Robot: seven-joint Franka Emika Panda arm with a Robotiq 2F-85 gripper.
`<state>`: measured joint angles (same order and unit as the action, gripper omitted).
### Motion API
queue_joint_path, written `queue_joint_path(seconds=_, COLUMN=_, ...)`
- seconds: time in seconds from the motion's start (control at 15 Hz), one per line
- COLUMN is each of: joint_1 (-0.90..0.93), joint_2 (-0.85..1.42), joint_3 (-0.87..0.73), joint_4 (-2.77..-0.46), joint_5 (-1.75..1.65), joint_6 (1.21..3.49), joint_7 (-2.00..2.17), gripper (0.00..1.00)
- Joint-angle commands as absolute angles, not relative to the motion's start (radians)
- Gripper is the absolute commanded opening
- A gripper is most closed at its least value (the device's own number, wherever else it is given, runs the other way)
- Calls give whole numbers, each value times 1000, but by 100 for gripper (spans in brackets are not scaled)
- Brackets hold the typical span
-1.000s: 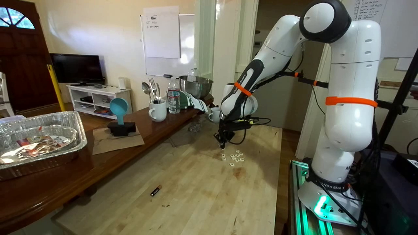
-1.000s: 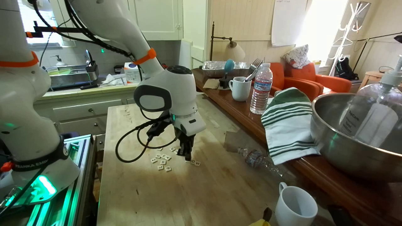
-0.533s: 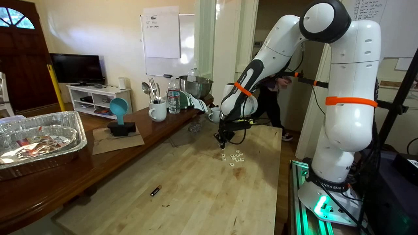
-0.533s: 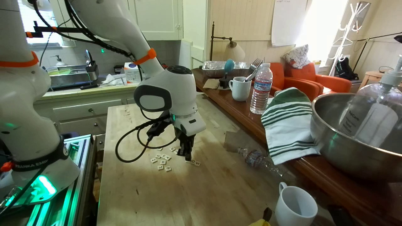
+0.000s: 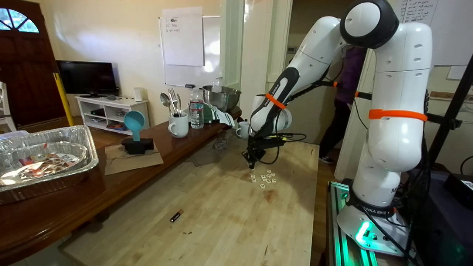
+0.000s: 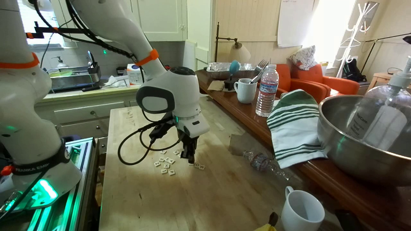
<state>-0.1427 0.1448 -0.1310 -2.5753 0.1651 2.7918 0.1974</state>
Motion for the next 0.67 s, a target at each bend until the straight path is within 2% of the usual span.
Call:
queue_joint_path(seconds=0.0, joint_1=-127, joint_2=115, joint_3=-152, joint_4=-2599, joint_5=124, joint_6=2773, joint_7=234, gripper=0)
queue_joint_path(seconds=0.6, joint_1=-130, joint_2=66, joint_3=-171, joint_4=-2615, joint_5=38, joint_6=2767, joint_7=234, gripper=0)
